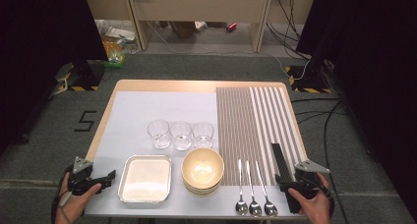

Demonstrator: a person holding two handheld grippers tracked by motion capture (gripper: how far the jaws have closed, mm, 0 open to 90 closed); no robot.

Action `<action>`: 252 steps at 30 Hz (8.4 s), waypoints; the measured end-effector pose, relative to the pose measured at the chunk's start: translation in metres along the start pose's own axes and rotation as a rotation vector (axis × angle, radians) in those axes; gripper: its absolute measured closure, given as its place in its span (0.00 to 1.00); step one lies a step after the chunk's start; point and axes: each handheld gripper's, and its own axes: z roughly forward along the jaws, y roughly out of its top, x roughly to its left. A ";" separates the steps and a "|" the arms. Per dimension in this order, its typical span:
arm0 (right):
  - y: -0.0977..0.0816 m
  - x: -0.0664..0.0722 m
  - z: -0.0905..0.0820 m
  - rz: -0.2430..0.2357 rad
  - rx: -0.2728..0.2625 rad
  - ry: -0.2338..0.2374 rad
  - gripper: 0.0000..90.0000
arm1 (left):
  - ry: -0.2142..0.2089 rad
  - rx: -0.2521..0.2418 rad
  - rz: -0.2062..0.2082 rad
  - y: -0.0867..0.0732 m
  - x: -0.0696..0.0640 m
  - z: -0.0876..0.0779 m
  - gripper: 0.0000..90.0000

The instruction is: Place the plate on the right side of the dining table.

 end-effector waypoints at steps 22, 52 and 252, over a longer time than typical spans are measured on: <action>0.000 0.000 0.000 0.000 0.000 0.000 0.16 | -0.035 -0.044 -0.007 0.004 -0.002 -0.009 0.17; 0.000 0.000 0.000 0.001 -0.001 0.001 0.16 | -0.137 -0.086 0.079 0.041 -0.052 -0.014 0.55; 0.222 0.129 0.011 -0.118 -0.291 0.477 0.46 | -0.383 -0.332 -0.008 0.235 -0.126 -0.008 0.97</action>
